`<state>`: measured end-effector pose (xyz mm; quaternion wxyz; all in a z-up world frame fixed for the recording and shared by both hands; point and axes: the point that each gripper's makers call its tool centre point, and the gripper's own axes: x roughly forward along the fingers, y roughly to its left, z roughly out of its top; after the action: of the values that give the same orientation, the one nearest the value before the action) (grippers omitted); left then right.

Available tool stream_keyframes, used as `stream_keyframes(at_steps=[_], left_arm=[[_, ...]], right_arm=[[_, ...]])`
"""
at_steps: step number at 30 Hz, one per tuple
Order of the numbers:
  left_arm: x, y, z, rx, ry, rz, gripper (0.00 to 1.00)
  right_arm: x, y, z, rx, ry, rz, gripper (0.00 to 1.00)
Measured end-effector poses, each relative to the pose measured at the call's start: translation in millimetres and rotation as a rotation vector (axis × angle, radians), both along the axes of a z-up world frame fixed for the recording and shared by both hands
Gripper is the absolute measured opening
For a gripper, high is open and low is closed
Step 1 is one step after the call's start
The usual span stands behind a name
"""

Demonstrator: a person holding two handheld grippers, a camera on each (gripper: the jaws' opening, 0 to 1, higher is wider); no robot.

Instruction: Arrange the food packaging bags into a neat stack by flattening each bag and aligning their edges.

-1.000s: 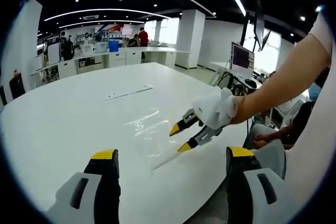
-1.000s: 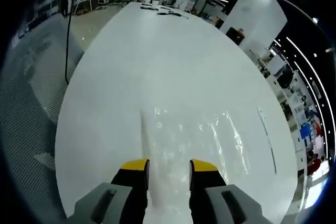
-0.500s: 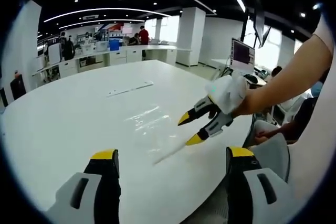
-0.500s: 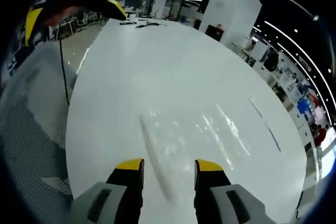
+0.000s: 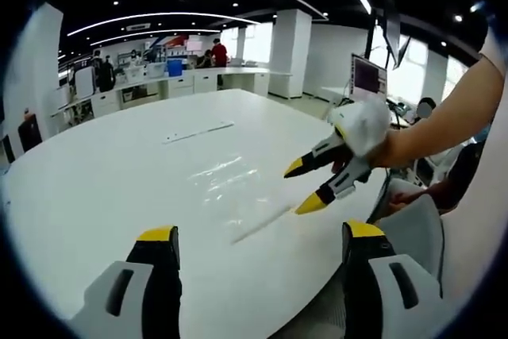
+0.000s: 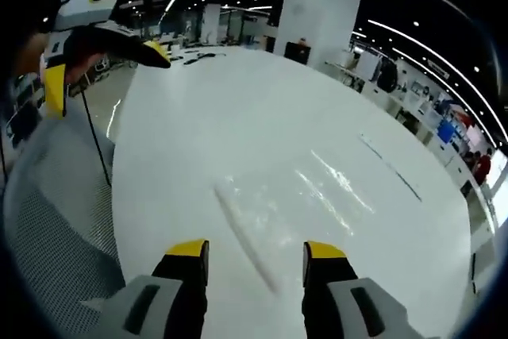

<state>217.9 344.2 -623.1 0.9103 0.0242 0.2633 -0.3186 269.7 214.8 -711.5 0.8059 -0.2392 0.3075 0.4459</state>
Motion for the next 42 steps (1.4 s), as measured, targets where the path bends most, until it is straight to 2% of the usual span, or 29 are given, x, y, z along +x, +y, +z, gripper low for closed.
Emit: stream_keyframes(at_steps=[18, 30, 32, 42], left_arm=[[-10.7, -1, -16.1, 0.016, -0.002, -0.008, 0.83], [-22.3, -2, -26.4, 0.017, 0.001, -0.008, 0.82], [-23.9, 0, -33.2, 0.019, 0.006, -0.006, 0.82], [-27.3, 4, -36.3, 0.010, 0.011, 0.009, 0.80]], right_arm=[[-26, -14, 12.3, 0.128, 0.021, -0.139, 0.58], [-42, -21, 17.5, 0.169, 0.033, -0.209, 0.63], [-43, -23, 17.2, 0.182, 0.039, -0.226, 0.64], [-52, -26, 18.4, 0.221, 0.057, -0.276, 0.68]])
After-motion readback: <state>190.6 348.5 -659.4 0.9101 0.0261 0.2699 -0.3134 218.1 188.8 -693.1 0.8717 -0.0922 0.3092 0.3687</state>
